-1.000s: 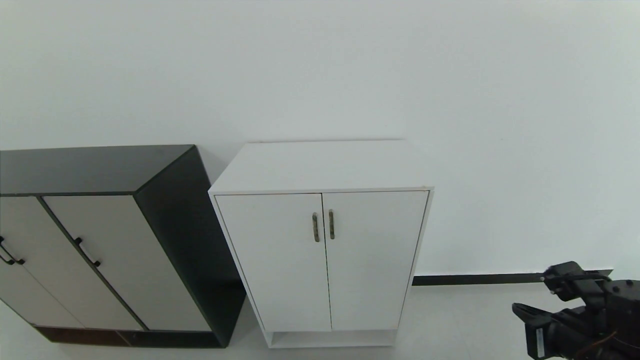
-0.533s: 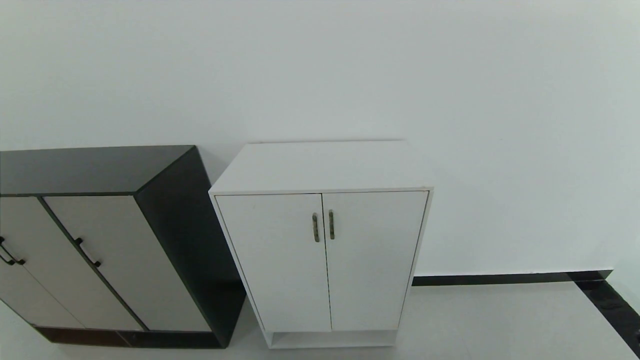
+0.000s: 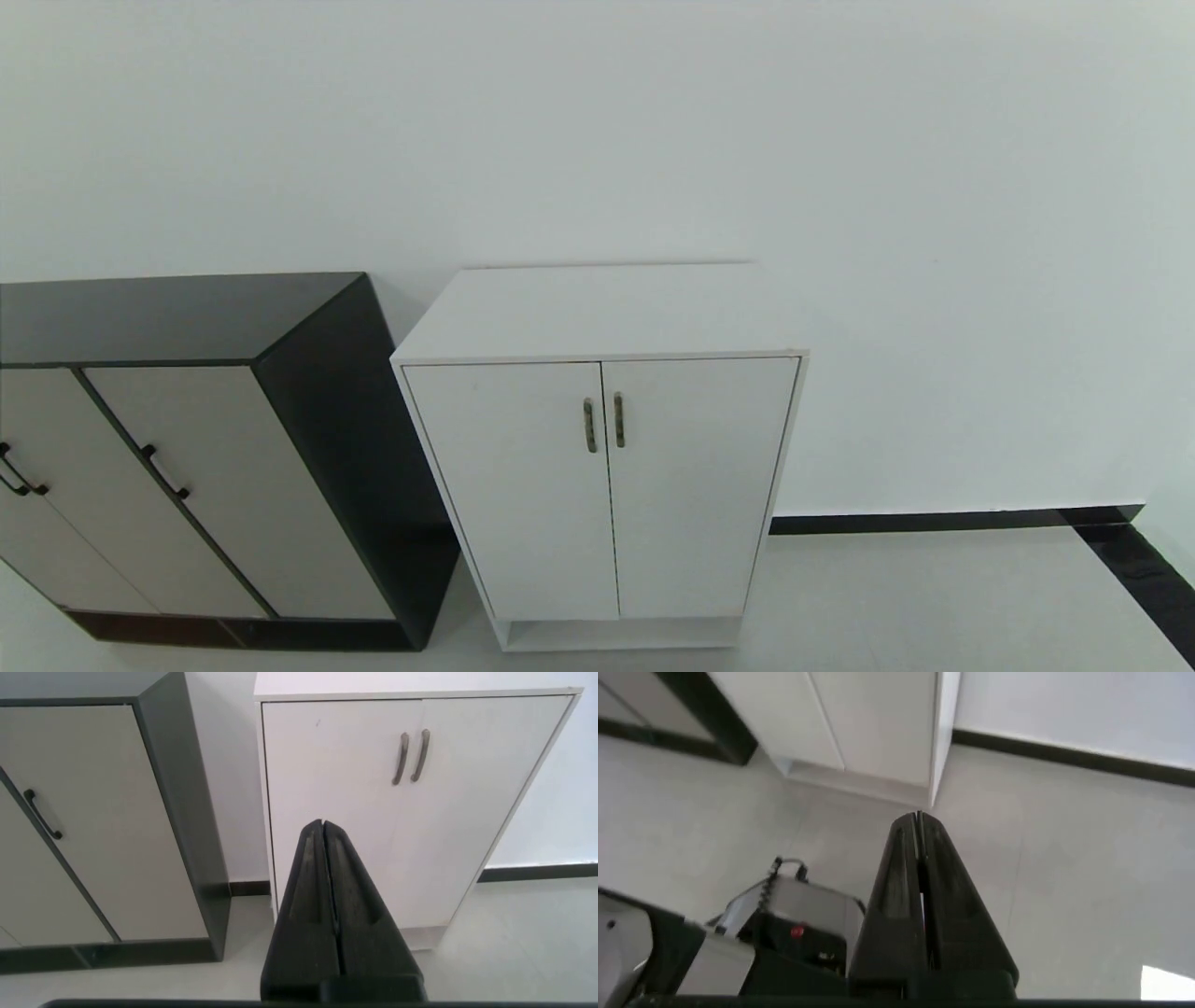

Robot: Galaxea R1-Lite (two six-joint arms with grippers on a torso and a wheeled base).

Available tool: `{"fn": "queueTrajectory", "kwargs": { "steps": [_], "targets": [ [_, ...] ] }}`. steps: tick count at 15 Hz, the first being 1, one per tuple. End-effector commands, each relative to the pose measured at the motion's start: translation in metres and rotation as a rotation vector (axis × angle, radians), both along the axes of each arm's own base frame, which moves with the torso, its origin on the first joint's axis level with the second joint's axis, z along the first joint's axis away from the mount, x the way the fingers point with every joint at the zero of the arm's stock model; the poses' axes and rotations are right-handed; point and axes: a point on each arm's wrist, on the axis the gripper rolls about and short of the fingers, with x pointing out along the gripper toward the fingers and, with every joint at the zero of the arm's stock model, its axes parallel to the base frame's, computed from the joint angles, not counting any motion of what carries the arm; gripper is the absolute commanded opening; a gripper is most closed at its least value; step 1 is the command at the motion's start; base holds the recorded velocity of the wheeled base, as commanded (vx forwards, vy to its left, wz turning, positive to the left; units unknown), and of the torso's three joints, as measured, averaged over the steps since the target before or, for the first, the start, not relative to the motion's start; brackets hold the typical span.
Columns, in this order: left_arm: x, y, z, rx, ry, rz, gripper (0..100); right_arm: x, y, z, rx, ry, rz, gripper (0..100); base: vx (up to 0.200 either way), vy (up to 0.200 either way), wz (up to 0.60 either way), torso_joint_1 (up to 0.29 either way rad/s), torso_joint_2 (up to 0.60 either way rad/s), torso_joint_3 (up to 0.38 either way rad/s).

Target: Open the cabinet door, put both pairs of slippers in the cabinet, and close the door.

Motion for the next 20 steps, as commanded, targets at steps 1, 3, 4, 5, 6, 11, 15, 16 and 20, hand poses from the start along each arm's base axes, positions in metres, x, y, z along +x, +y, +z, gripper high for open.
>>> {"fn": "queueTrajectory", "kwargs": {
  "steps": [1,3,4,5,6,11,15,16,20],
  "targets": [
    [0.000,0.000,0.000,0.000,0.000,0.001,0,-0.007,-0.002,-0.002,0.015,-0.075,0.010,0,0.000,0.000,0.00,0.000,0.00,0.000],
    [0.000,0.000,0.000,0.000,0.000,0.001,0,-0.008,-0.002,-0.002,0.010,-0.084,-0.020,0,0.000,0.000,0.00,0.000,0.00,0.000],
    [0.000,0.000,0.000,0.000,0.000,0.001,0,-0.009,-0.003,-0.002,0.010,-0.098,-0.055,0,0.000,0.000,0.00,0.000,0.00,0.000],
    [0.000,0.000,0.000,0.000,0.000,0.001,0,-0.010,-0.004,-0.002,0.011,-0.121,-0.110,0,0.000,0.000,0.00,0.000,0.00,0.000],
    [0.000,0.000,0.000,0.000,0.000,0.001,0,-0.013,-0.004,-0.002,0.016,-0.156,-0.154,0,0.000,0.000,0.00,0.000,0.00,0.000],
    [0.000,0.000,0.000,0.000,0.000,0.001,0,-0.026,-0.004,-0.003,0.028,-0.326,-0.282,0,0.000,0.000,0.00,0.000,0.00,0.000],
    [0.000,0.000,0.000,0.000,0.000,0.001,0,-0.033,-0.004,-0.004,0.033,-0.414,-0.298,0,0.000,0.000,0.00,0.000,0.00,0.000],
    [0.000,0.000,0.000,0.000,0.000,0.001,0,-0.035,-0.004,-0.005,0.037,-0.438,-0.292,0,0.000,0.000,0.00,0.000,0.00,0.000],
    [0.000,0.000,0.000,-0.001,0.000,0.003,0,-0.036,-0.004,-0.005,0.042,-0.453,-0.285,0,0.000,0.000,0.00,0.000,0.00,0.000]
  ]
}}
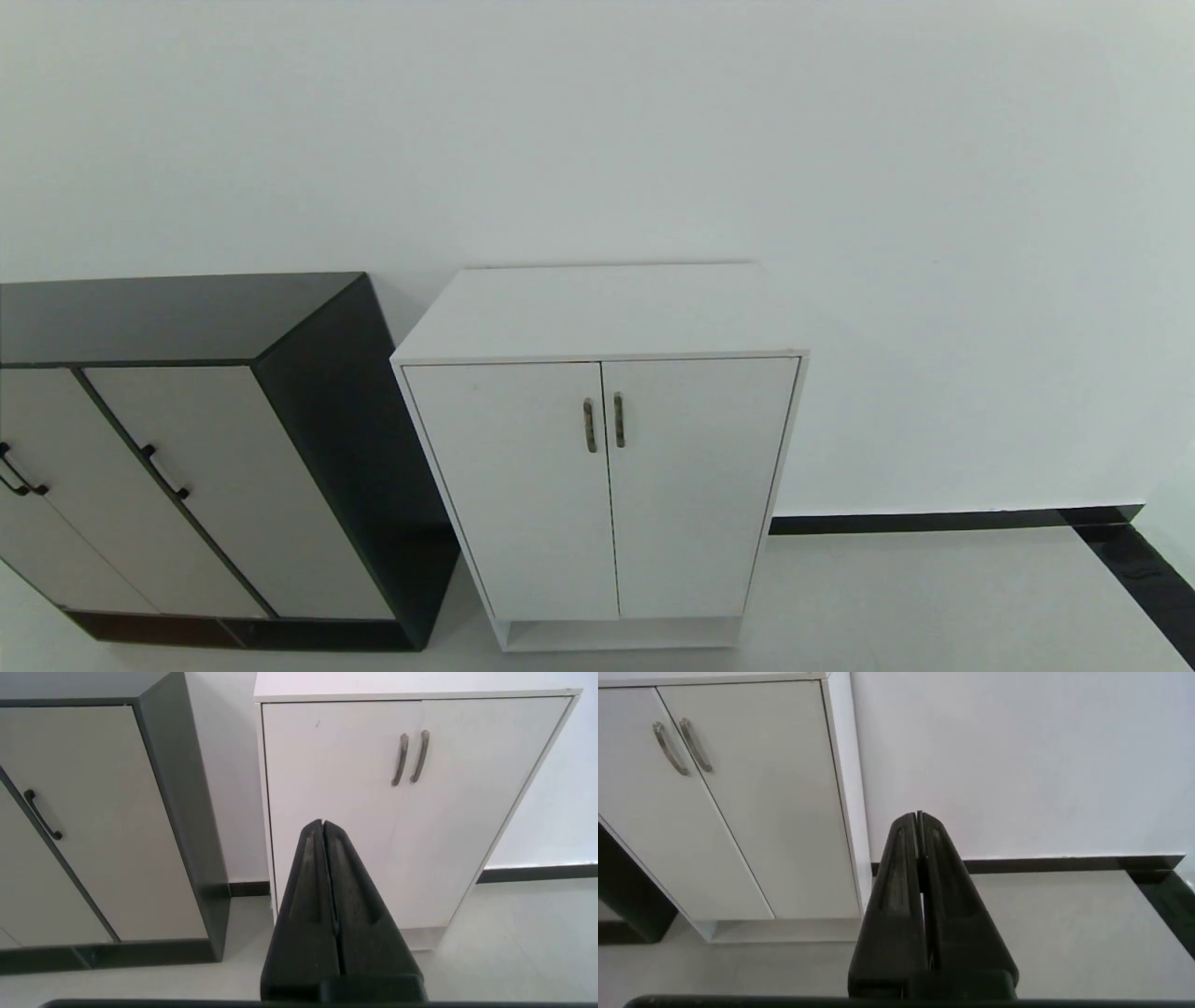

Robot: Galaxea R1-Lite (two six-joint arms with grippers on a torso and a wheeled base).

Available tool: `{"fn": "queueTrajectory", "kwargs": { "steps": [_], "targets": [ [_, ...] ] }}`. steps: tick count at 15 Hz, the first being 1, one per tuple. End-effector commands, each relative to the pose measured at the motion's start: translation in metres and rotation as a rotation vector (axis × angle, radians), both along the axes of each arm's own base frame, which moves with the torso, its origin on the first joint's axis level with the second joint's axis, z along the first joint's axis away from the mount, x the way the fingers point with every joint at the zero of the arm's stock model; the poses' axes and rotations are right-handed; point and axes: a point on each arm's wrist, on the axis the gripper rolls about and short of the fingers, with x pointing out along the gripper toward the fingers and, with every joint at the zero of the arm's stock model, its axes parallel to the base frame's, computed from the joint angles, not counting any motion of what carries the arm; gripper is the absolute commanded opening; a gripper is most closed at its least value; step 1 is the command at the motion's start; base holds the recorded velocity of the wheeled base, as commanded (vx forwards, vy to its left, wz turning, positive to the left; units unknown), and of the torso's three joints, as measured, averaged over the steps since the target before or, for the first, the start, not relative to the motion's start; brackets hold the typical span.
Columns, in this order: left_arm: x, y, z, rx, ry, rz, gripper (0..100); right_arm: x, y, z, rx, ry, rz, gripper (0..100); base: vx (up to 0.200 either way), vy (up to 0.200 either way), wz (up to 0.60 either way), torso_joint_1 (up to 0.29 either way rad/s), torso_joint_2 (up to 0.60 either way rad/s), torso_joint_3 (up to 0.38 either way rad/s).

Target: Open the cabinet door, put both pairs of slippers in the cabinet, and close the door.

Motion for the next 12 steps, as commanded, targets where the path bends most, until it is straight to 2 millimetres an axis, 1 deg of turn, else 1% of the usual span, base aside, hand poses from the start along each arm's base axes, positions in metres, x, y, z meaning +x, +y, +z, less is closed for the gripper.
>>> {"fn": "queueTrajectory", "kwargs": {
  "steps": [1,12],
  "targets": [
    [0.0000,0.0000,0.0000,0.007,0.000,-0.001,0,-0.0006,0.0000,-0.0003,0.003,-0.007,0.001,0,0.000,0.000,0.00,0.000,0.00,0.000],
    [0.0000,0.0000,0.0000,0.003,0.000,-0.001,0,-0.0006,0.0001,-0.0003,0.005,-0.007,0.006,0,0.000,0.000,0.00,0.000,0.00,0.000]
  ]
}}
